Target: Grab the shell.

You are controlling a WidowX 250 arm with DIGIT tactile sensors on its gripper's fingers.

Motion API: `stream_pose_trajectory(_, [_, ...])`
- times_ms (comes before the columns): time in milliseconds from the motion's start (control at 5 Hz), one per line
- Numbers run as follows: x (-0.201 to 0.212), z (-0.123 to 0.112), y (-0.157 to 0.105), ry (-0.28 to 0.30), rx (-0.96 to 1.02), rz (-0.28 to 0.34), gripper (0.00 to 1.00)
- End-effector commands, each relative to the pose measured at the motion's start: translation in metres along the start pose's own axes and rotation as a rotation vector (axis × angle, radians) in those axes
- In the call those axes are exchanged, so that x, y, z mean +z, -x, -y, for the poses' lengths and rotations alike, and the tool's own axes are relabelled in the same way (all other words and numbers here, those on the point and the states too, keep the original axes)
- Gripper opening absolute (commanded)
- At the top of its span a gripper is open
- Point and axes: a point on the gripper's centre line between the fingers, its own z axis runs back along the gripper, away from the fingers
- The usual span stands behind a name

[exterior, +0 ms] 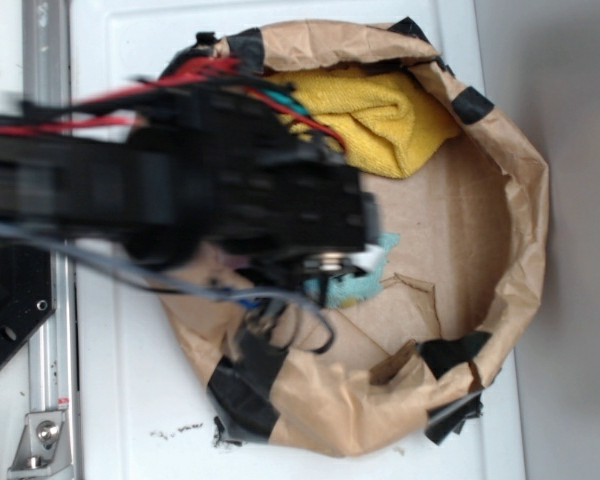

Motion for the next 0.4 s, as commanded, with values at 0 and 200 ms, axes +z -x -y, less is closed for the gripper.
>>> stream_pose_trajectory(0, [-0.0009,0.0114,0.0032,-0.033,0.059,-0.048,0.00])
stream_pose_trajectory(200, [-0.0002,0.0125,0.0054,-0.035,0.019,-0.046,0.00])
